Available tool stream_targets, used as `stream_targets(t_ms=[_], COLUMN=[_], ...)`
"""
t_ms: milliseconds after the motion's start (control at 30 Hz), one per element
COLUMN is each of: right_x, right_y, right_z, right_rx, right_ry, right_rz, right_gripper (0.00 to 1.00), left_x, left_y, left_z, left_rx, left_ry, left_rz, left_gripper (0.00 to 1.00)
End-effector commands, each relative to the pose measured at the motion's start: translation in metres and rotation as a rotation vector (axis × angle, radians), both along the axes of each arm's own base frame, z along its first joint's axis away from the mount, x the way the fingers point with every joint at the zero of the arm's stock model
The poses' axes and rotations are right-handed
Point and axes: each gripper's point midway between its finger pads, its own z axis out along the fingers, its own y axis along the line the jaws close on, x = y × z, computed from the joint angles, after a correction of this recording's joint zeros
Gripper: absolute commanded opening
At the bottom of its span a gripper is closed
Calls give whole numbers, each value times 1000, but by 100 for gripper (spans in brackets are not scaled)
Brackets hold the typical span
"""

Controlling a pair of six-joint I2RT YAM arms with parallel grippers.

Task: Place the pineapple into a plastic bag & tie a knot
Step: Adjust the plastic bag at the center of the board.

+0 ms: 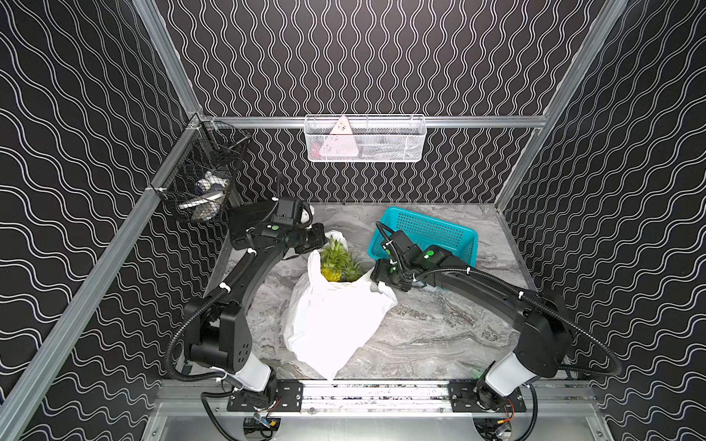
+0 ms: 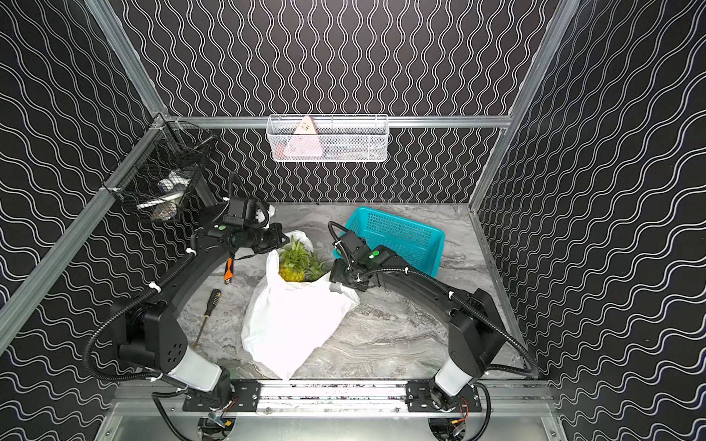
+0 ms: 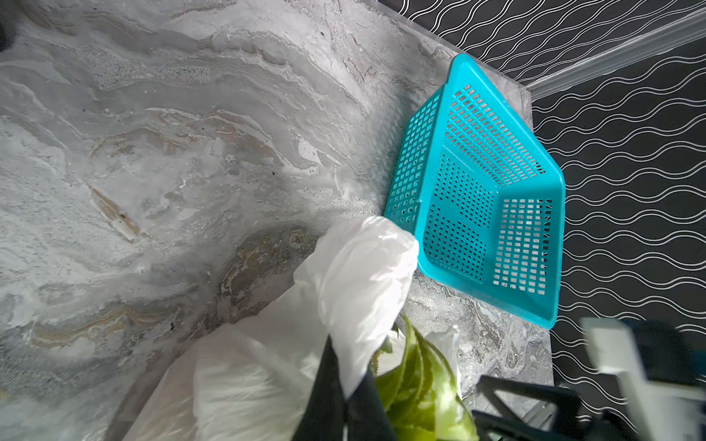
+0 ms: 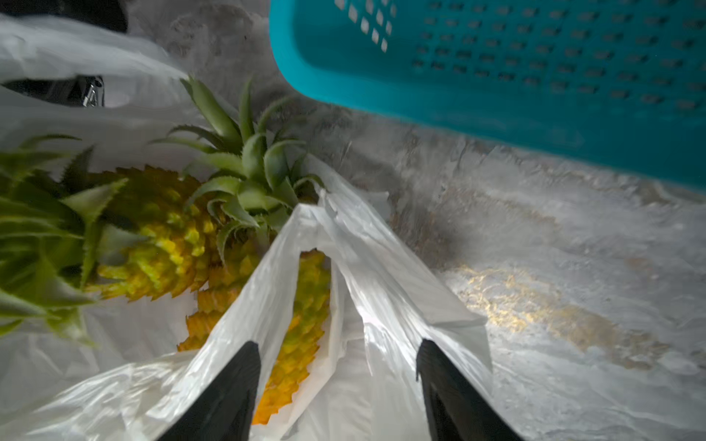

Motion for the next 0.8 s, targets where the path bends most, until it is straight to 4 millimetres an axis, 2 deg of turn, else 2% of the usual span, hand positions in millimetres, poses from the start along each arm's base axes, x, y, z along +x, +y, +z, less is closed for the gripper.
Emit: stream_targets(t_ms=[0,67,133,200,300,400,467,500,567,633,667,700,767], right_x=[7,12,13,12,12,7,9,14,28,50,59,67,71], right_y=[21,23,28,35,49,52,54,60,67,62,58,55,60], right_z=[16,31,37,31,10,-6,-8,-9,-7,-1,10,28,83], right_rx=[158,184,218,249,294,269,298,331,342,294,280,282,348], right_ry=[11,-18,-11,34,116,155,146,137,105,50,-1,-78,-247], right_rz=[-73,-96,-100,-118,-148,-189,-224,-227,-209,-173,-158,-118,7], right_gripper=[71,73,76,77,76,74,73,69,55,30,22,16,6], left_x=[3,2,1,0,0,0,0,0,2,6,8,10,8], left_y=[-5,-5,-6,-7,-7,-8,-10,-11,-11,-8,-4,1,8], left_z=[10,11,14,16,18,17,18,18,15,16,19,27,48], left_rx=[-27,-30,-30,-34,-44,-45,-45,-43,-44,-44,-39,-47,-55], left_ry=[-42,-43,-47,-54,-60,-55,-56,-57,-57,-62,-66,-77,-108], left_rz=[-17,-20,-22,-23,-18,-18,-24,-26,-22,-7,5,14,25], left_gripper=[0,0,0,0,0,0,0,0,0,0,0,0,0])
